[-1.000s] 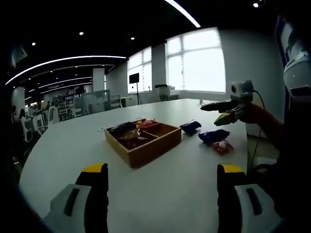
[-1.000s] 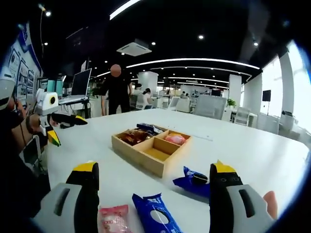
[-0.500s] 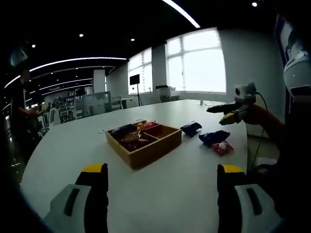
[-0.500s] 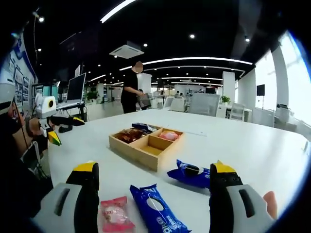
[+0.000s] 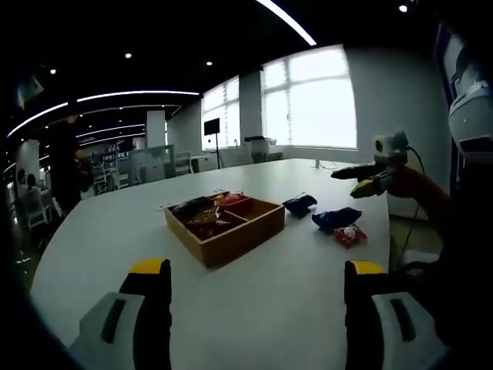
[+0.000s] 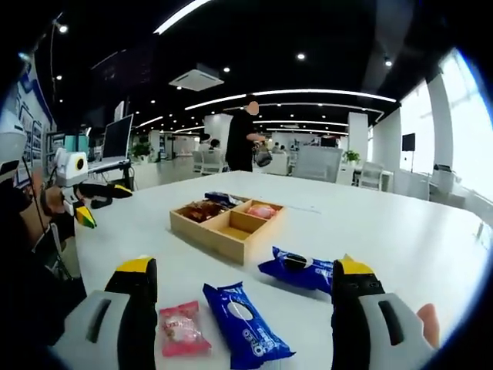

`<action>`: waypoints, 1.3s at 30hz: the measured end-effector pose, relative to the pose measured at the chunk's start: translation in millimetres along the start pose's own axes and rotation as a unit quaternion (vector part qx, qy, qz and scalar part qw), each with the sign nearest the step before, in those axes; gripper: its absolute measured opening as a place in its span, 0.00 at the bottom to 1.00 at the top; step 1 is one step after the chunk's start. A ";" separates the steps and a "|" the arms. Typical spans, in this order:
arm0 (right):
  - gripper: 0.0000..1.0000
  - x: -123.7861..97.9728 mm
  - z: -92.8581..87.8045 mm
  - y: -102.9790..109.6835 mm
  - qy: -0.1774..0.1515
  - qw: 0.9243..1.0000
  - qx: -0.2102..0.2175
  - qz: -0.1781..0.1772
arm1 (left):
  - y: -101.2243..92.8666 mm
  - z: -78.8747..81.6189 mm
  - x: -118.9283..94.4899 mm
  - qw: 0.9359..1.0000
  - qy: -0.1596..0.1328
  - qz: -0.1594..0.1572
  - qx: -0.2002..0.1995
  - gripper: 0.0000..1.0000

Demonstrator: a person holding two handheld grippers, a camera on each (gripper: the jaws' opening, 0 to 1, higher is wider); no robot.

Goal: Pick up the scattered marshmallows, QQ candies, Oreo cookies, and mixed nuts on the table and sort them into separate containers

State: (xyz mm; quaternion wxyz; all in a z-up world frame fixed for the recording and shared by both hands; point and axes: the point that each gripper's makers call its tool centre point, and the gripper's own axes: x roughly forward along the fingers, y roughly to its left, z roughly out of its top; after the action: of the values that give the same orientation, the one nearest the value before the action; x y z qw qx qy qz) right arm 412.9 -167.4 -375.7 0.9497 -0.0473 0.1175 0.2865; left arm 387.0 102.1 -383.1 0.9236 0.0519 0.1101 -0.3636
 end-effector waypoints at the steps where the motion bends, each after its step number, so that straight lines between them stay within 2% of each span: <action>1: 0.89 -0.5 -0.9 -0.5 0.002 1.000 0.002 -0.001 | 0.1 -0.2 0.1 1.000 0.001 0.000 0.001 0.97; 9: 0.89 -5.1 -6.8 4.3 0.012 1.000 0.003 0.005 | -0.3 1.6 -0.3 1.000 0.000 0.000 0.004 0.96; 21: 0.83 -13.1 -10.7 19.0 0.026 0.999 -0.006 0.020 | -2.2 1.3 0.8 1.000 0.001 -0.002 0.004 0.96; 25: 0.80 -14.9 -15.3 31.2 0.036 0.999 -0.010 0.038 | -3.0 1.0 1.8 1.000 0.002 -0.004 0.003 0.96; 27: 0.73 -15.1 -21.5 40.4 0.050 0.997 -0.012 0.057 | -3.0 0.7 2.6 1.000 0.003 -0.004 0.004 0.96; 28: 0.70 -15.6 -28.8 47.7 0.069 0.995 -0.014 0.072 | -3.7 0.5 3.0 1.000 0.003 -0.005 0.003 0.96; 30: 0.69 -12.8 -34.4 53.9 0.078 0.994 -0.022 0.078 | -4.9 0.4 3.7 1.000 0.003 -0.008 0.002 0.96; 35: 0.64 -11.1 -42.2 61.9 0.091 0.991 -0.026 0.092 | -4.7 -2.1 6.3 1.000 0.005 -0.011 0.001 0.96; 38: 0.54 -11.9 -43.0 64.7 0.094 0.990 -0.024 0.098 | -4.7 -3.0 7.9 1.000 0.008 -0.012 0.002 0.96; 39: 0.50 -13.3 -42.6 69.7 0.095 0.989 -0.023 0.110 | -4.6 -3.1 8.3 1.000 0.008 -0.013 0.002 0.96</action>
State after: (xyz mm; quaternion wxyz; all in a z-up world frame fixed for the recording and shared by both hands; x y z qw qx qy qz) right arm 355.1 -123.3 -415.2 0.8955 -0.0831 0.2053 0.3861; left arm 389.3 93.8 -388.2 0.9179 0.0556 0.1170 -0.3750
